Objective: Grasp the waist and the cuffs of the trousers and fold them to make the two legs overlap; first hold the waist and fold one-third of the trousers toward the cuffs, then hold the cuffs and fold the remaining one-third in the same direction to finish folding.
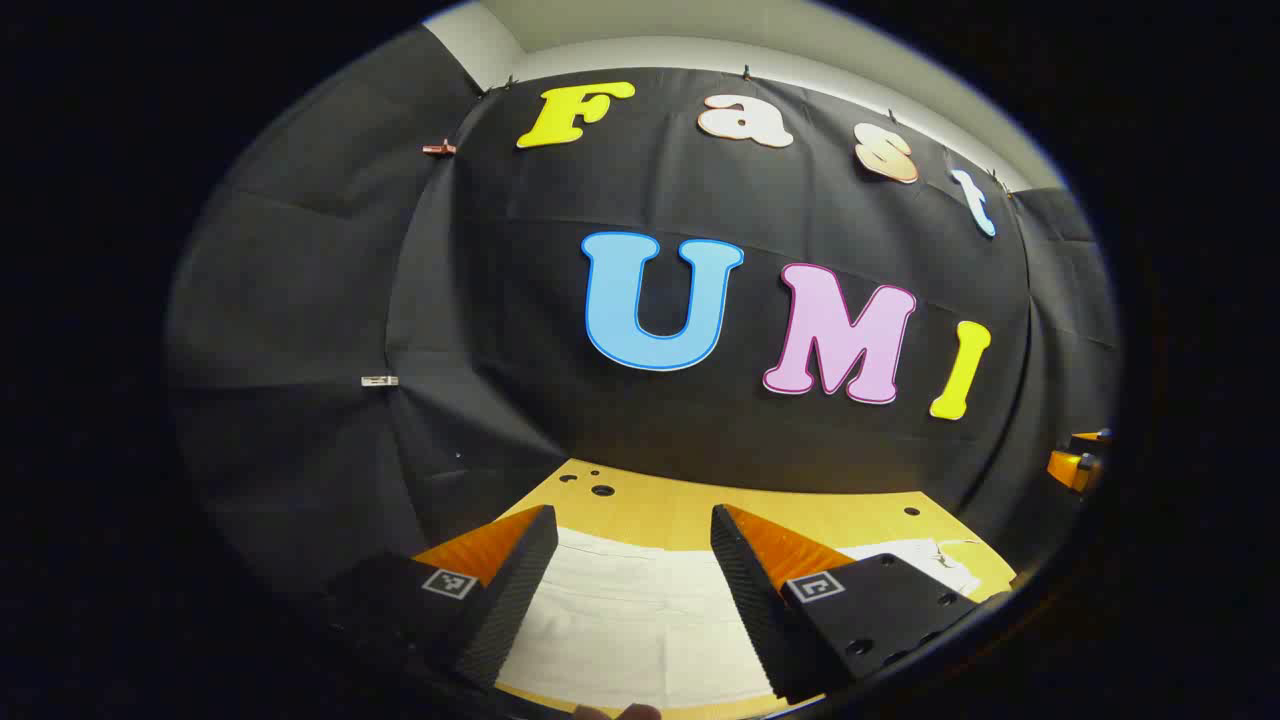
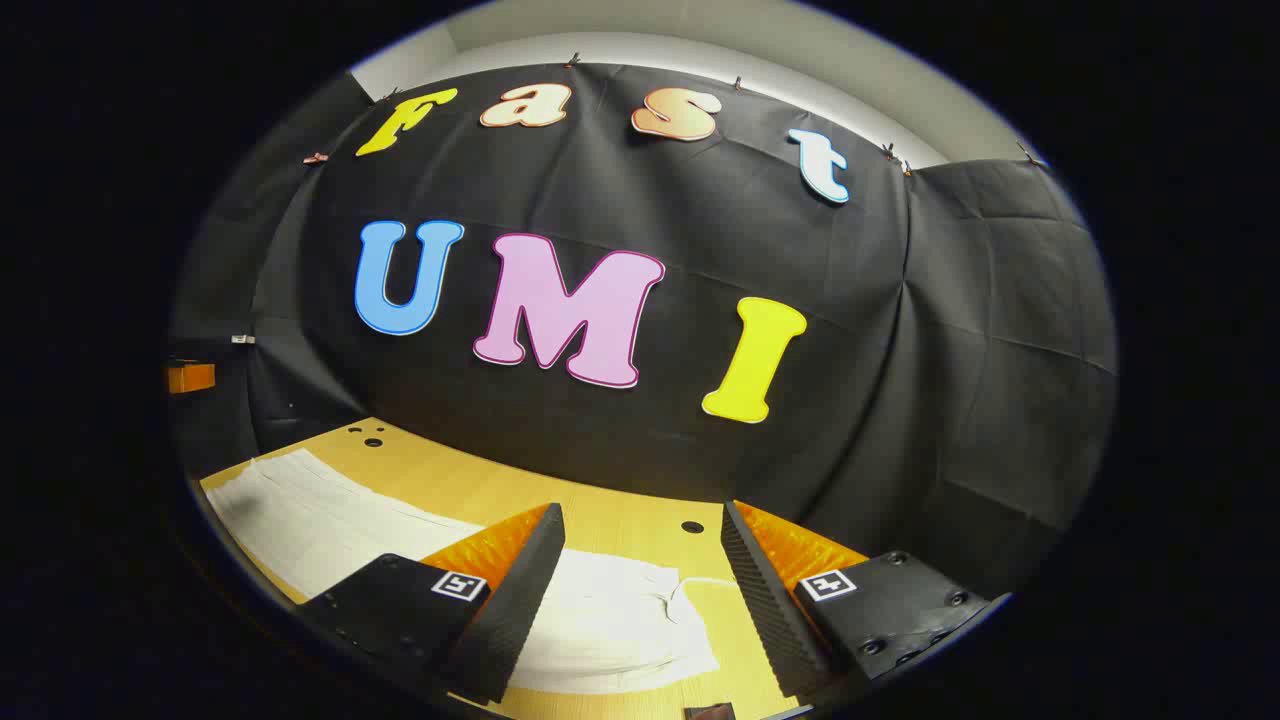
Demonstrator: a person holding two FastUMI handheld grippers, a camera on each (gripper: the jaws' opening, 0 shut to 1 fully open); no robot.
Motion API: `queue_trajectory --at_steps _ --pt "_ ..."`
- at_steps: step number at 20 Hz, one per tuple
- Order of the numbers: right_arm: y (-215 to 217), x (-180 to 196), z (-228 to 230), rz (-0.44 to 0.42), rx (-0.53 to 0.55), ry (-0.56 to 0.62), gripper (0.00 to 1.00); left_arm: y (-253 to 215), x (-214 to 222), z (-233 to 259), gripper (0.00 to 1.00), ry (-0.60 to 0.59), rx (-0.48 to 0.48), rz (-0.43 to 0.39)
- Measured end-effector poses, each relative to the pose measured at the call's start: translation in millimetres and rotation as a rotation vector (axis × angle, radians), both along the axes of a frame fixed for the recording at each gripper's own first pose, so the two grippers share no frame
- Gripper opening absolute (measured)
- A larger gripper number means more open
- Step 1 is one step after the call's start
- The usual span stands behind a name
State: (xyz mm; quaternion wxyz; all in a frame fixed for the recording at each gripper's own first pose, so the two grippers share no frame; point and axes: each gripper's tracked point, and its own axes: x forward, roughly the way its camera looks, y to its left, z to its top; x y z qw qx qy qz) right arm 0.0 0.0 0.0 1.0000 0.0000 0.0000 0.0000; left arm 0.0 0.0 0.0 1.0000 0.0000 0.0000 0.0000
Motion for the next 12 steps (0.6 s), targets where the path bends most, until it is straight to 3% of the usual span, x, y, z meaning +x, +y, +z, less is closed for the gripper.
queue_trajectory --at_steps 12 --pt "-0.3 6.6 -3.4 0.012 -0.018 0.012 0.97 4.3 -5.4 -6.5 0.96 0.015 0.017 0.023"
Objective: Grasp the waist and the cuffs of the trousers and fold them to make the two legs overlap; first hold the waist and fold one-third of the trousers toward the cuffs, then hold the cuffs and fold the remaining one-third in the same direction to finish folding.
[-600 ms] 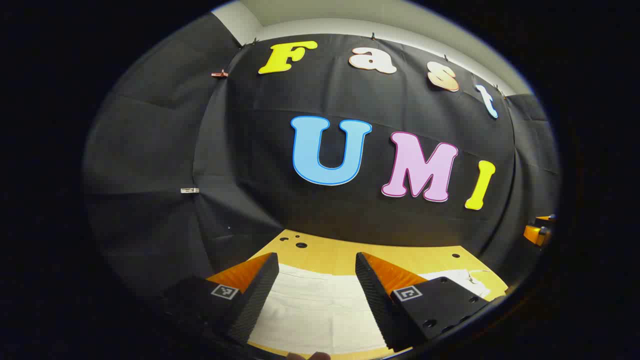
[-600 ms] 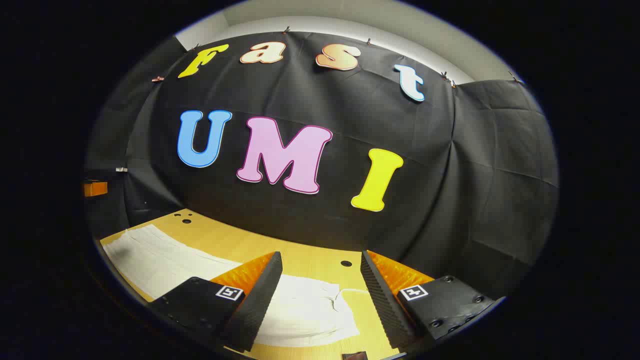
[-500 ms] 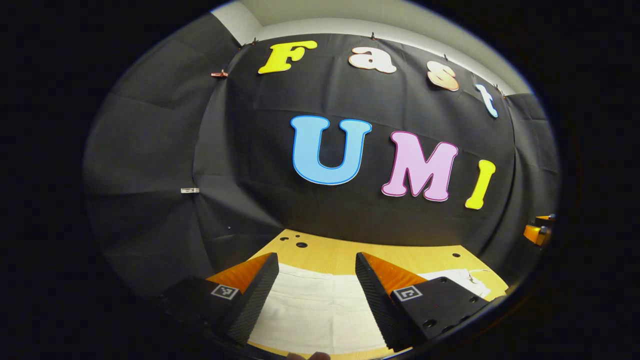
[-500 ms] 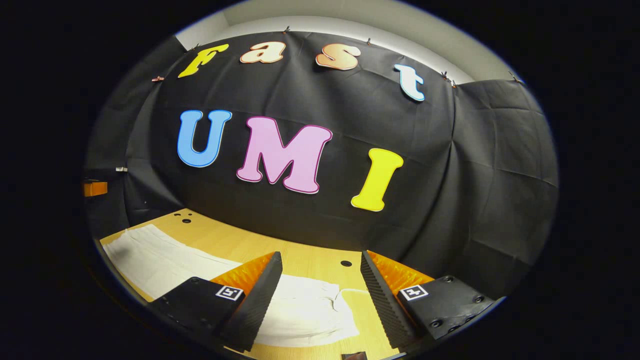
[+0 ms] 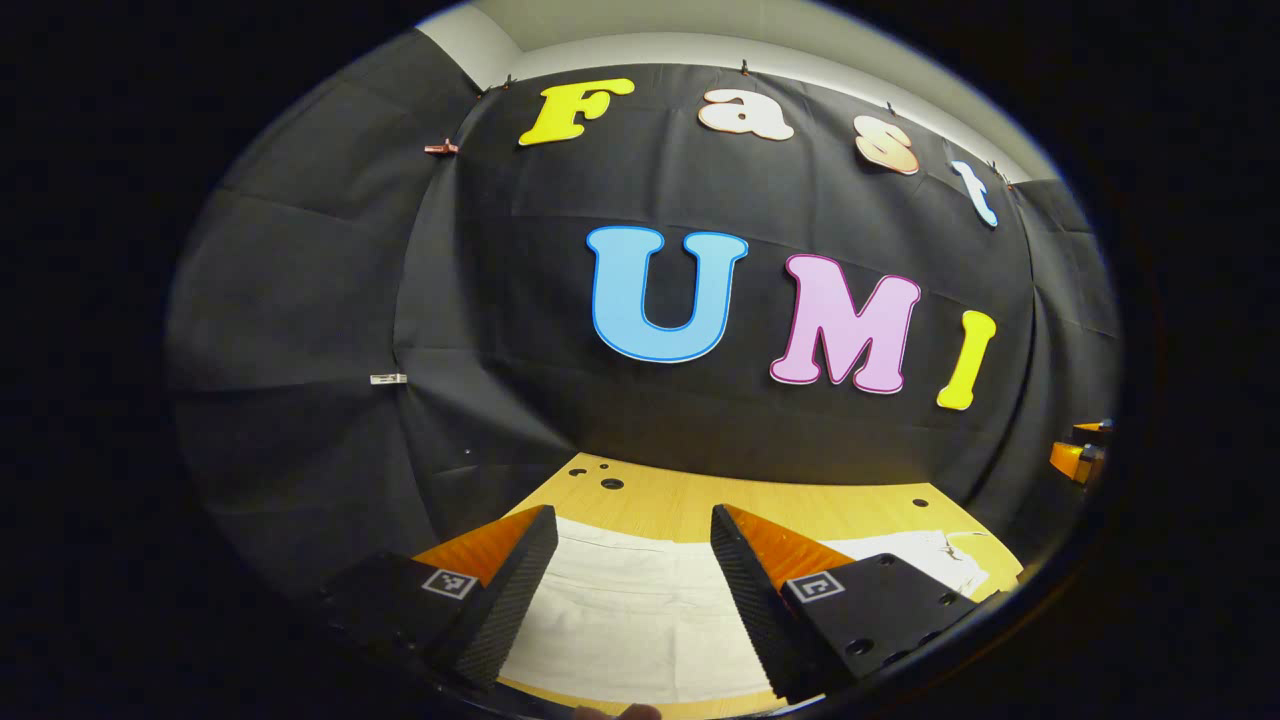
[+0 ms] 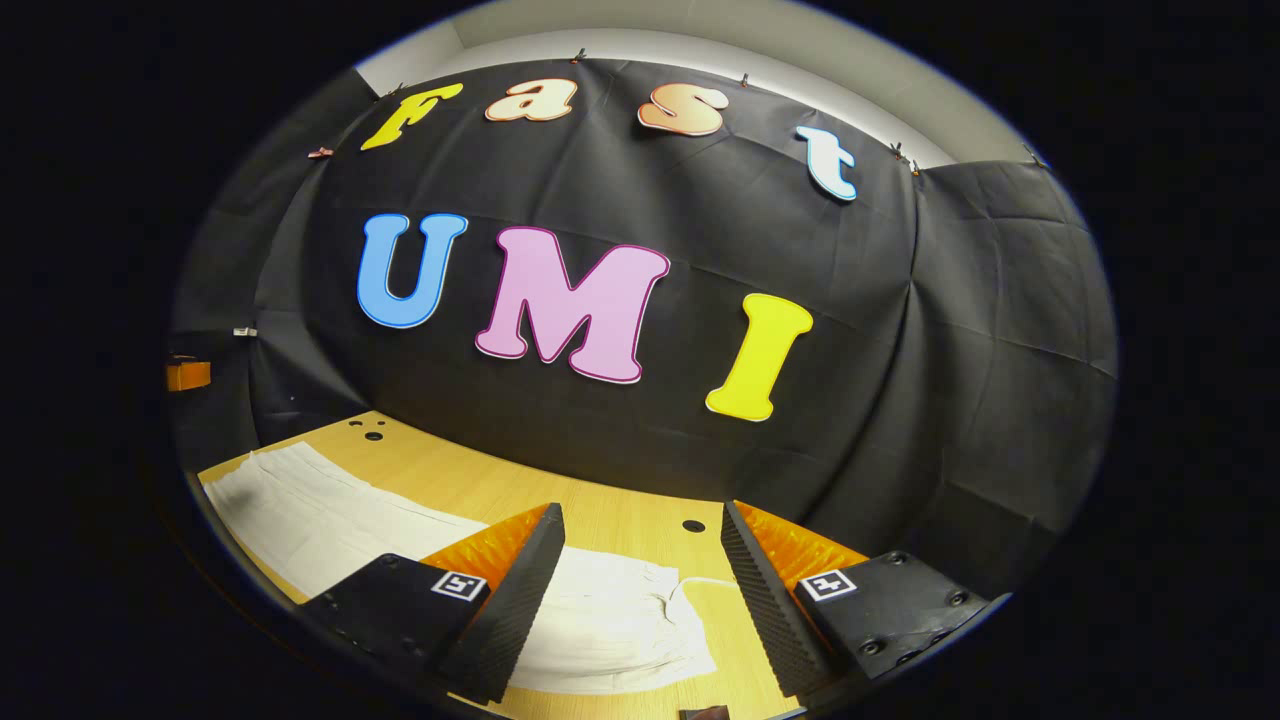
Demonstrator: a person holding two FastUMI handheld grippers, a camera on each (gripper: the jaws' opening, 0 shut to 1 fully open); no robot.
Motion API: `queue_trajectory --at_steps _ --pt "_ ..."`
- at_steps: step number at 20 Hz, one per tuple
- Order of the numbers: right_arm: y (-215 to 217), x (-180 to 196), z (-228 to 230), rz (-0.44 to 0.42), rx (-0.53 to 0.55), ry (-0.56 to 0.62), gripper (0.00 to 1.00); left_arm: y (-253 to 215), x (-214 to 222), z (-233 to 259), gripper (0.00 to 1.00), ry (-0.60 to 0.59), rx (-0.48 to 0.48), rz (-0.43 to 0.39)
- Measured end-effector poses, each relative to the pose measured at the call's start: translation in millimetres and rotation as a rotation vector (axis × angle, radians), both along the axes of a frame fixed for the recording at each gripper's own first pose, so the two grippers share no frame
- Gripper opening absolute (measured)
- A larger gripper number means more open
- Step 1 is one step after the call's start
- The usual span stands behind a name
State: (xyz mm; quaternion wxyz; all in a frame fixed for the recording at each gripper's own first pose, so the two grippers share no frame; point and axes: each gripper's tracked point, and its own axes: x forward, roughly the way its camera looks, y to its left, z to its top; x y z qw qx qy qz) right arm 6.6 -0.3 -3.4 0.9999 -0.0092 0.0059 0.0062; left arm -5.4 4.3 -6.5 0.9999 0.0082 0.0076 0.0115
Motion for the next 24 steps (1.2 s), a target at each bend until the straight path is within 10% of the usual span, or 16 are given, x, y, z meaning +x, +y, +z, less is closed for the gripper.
queue_trajectory --at_steps 11,24 --pt "-9.4 3.4 -21.7 0.059 -0.256 0.033 0.97 4.7 -3.3 -16.4 0.96 0.026 0.059 0.004" --pt "-10.0 -18.4 -243.3 0.459 -0.725 0.386 0.98 62.3 -35.1 -117.2 0.96 0.286 0.320 -0.025"
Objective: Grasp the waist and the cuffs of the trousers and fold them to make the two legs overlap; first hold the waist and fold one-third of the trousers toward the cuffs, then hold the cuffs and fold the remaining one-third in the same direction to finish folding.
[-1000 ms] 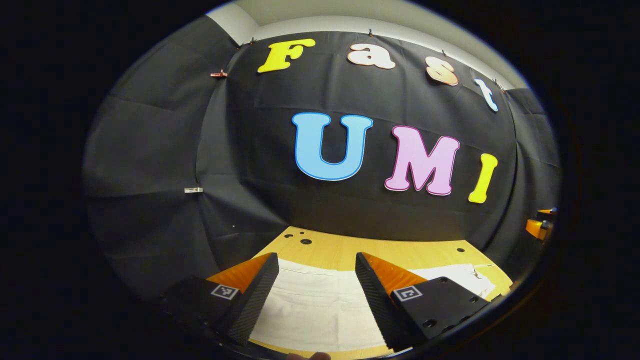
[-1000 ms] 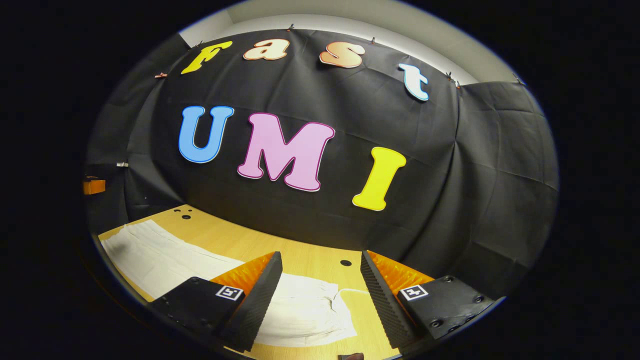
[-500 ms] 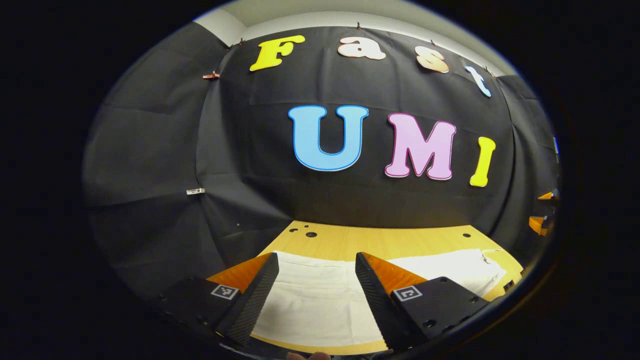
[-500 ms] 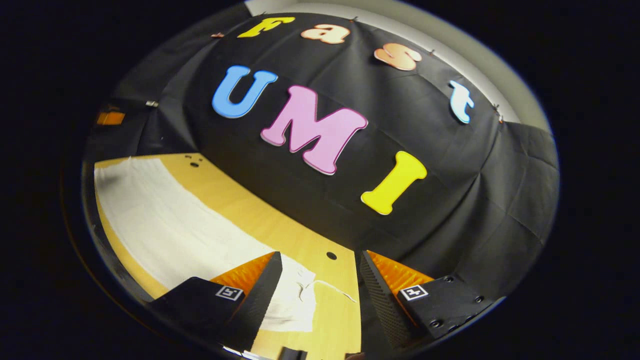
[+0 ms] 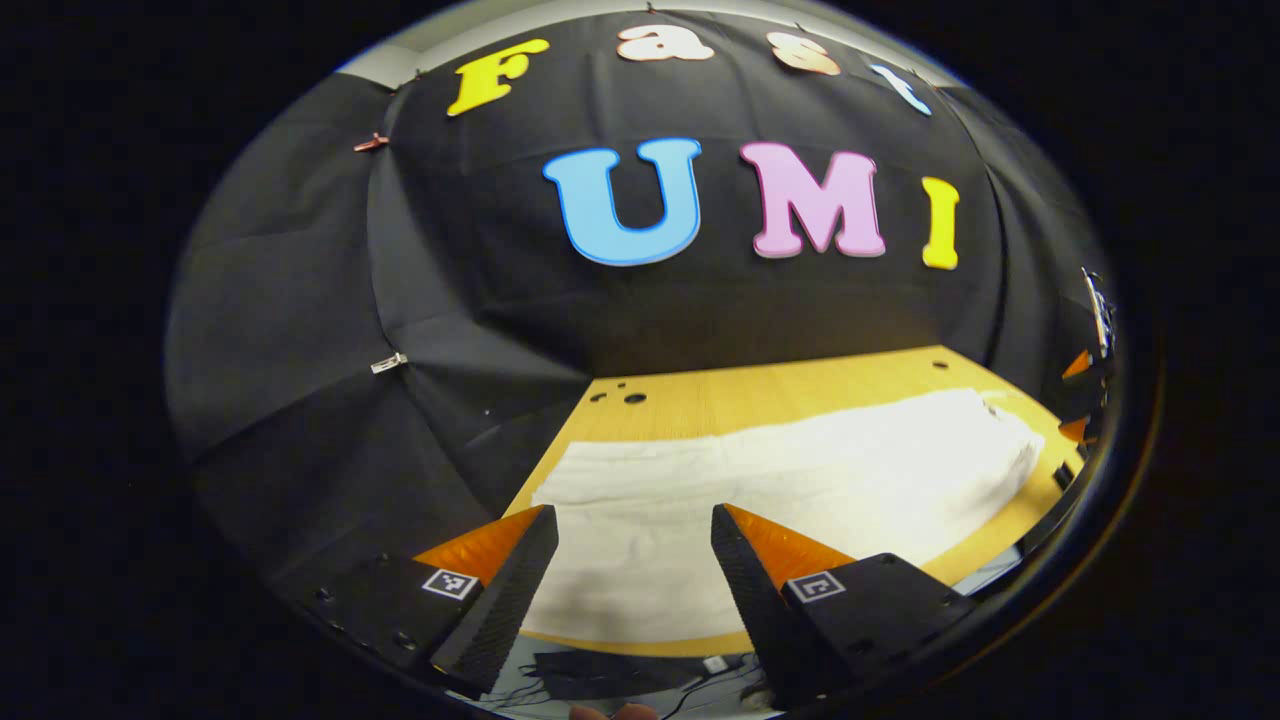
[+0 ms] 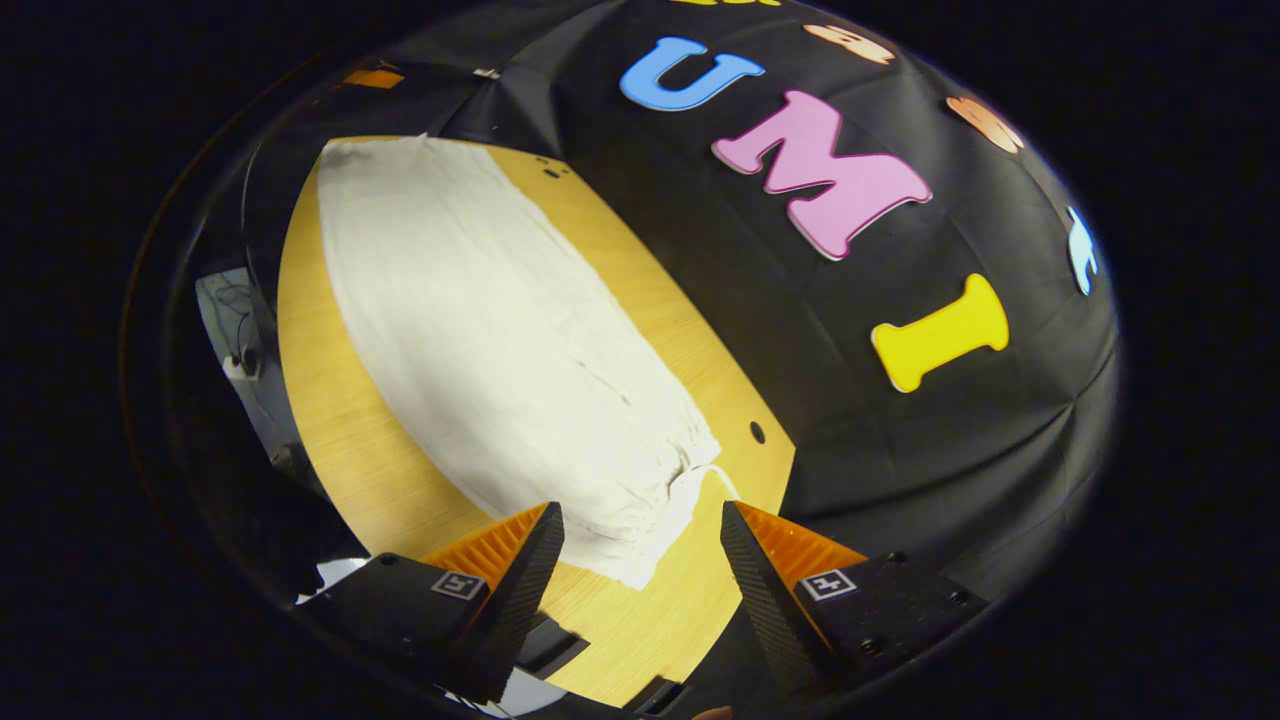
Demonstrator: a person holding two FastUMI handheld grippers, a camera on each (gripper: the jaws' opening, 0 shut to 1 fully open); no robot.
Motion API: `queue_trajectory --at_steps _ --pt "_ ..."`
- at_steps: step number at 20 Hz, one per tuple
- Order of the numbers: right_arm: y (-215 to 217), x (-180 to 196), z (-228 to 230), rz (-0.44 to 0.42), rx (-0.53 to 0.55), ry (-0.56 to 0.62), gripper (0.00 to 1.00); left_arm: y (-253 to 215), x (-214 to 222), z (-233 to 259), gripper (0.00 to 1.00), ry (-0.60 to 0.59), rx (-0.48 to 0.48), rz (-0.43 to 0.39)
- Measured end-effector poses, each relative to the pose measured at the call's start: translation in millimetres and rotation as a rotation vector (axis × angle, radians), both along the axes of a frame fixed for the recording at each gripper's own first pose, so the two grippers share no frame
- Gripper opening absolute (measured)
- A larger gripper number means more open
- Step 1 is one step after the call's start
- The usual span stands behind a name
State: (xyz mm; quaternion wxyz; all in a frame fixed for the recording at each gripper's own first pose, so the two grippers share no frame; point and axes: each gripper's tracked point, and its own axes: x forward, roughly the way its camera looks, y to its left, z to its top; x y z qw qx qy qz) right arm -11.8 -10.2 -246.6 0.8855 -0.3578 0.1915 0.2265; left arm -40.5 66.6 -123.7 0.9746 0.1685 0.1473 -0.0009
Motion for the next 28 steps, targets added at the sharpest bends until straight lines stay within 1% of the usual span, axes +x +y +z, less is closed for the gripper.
queue_trajectory --at_steps 1,2,4,7,9,11,13,16,18,19,21,22,25,28 --pt "0.3 -4.4 -15.7 0.021 -0.022 0.030 0.98 8.2 -5.6 -16.4 0.97 0.046 0.046 -0.015" --pt "0.5 -7.5 -30.1 0.041 -0.045 0.055 0.98 14.9 -12.6 -31.9 1.00 0.101 0.097 -0.038" --pt "-0.7 -9.5 -56.8 0.067 -0.087 0.100 0.98 31.1 -22.1 -67.8 0.97 0.198 0.224 -0.088" --pt "1.5 -8.2 -76.5 0.089 -0.116 0.134 0.98 52.5 -28.6 -112.6 0.98 0.348 0.401 -0.163" --pt "6.0 -6.9 -85.1 0.103 -0.126 0.146 0.97 63.6 -26.4 -135.5 0.98 0.432 0.475 -0.206" --pt "9.9 -4.7 -93.0 0.117 -0.142 0.157 0.97 75.6 -23.4 -149.0 0.98 0.493 0.542 -0.225" --pt "11.8 0.0 -93.0 0.117 -0.156 0.141 0.97 85.7 -13.3 -155.9 0.97 0.538 0.598 -0.243" --pt "10.8 4.5 -94.3 0.094 -0.143 0.138 0.96 94.2 1.3 -159.3 0.97 0.580 0.638 -0.270" --pt "10.8 7.2 -94.6 0.081 -0.134 0.142 0.96 99.2 9.8 -166.6 0.97 0.630 0.684 -0.297" --pt "10.7 7.8 -94.3 0.078 -0.133 0.142 0.96 94.8 5.9 -170.9 0.97 0.658 0.677 -0.347" --pt "12.1 10.3 -93.1 0.082 -0.140 0.133 0.96 95.8 9.7 -169.4 0.93 0.710 0.700 -0.401" --pt "12.9 10.9 -92.2 0.085 -0.142 0.130 0.96 99.6 14.0 -167.3 0.95 0.721 0.721 -0.413" --pt "13.4 14.1 -92.6 0.080 -0.136 0.131 0.96 104.7 34.4 -157.9 0.95 0.703 0.815 -0.423" --pt "12.9 15.7 -92.7 0.069 -0.129 0.128 0.96 99.3 38.7 -166.6 0.95 0.731 0.864 -0.478"
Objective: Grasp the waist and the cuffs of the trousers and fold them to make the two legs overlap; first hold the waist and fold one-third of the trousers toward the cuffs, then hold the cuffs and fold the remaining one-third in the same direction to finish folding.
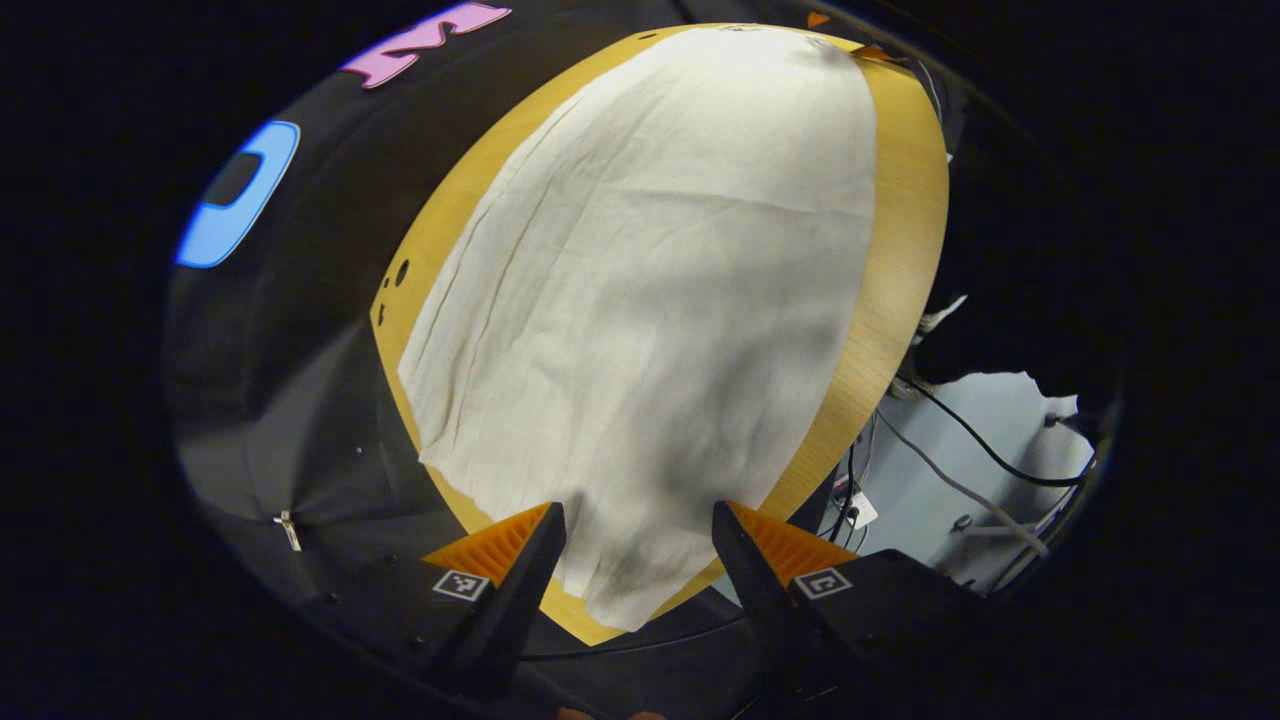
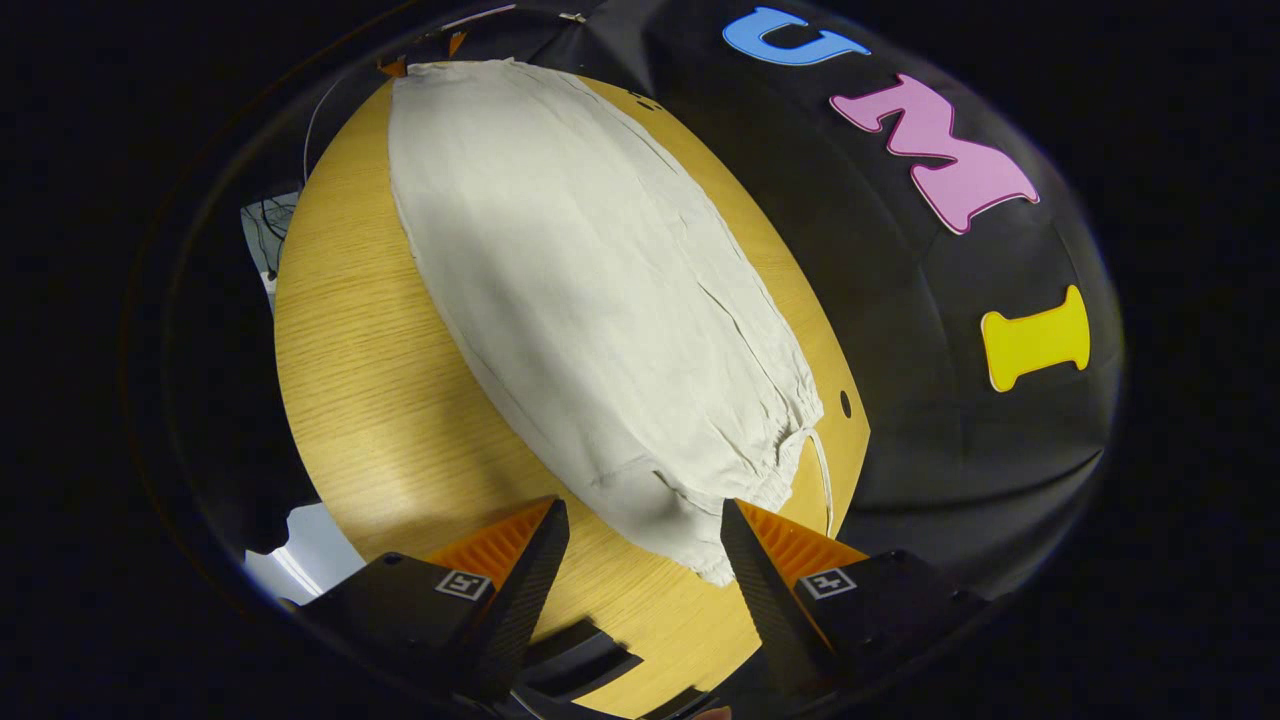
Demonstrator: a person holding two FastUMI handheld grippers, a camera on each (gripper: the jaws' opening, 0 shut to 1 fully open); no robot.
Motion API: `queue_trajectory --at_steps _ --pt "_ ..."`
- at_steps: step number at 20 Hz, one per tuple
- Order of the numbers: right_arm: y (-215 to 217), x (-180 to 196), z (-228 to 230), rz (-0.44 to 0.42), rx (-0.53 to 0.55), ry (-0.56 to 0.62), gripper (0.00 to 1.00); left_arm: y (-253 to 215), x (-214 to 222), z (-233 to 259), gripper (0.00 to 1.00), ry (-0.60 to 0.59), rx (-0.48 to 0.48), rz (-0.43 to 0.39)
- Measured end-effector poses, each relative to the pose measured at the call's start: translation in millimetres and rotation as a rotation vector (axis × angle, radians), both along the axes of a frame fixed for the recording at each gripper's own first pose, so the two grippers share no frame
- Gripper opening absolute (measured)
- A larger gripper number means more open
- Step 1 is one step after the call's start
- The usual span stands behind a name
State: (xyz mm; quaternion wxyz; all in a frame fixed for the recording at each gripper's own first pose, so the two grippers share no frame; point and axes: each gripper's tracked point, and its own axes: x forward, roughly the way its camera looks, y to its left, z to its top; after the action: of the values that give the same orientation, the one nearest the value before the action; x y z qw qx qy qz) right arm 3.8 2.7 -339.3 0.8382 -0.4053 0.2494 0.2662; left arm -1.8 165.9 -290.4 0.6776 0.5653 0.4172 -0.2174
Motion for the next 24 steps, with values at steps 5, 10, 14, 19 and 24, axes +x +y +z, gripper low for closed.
queue_trajectory --at_steps 5,10,14,19,24 --pt "4.1 9.3 1.4 0.021 0.000 -0.001 0.96 -5.2 19.7 -0.7 0.85 0.041 0.058 -0.077" --pt "4.4 28.4 0.5 0.082 -0.021 0.024 0.95 -3.2 29.6 -7.0 0.76 0.280 0.030 0.018" --pt "5.8 37.0 -7.0 0.136 -0.003 0.147 0.96 -2.7 26.4 -11.4 0.68 0.455 -0.010 0.172" --pt "9.3 41.2 -20.2 0.153 0.059 0.415 0.95 -8.6 24.3 -13.9 0.61 0.470 -0.040 0.157" --pt "8.8 39.6 -28.6 0.104 0.123 0.658 0.90 -18.2 14.8 -22.2 0.21 0.462 -0.053 0.126"
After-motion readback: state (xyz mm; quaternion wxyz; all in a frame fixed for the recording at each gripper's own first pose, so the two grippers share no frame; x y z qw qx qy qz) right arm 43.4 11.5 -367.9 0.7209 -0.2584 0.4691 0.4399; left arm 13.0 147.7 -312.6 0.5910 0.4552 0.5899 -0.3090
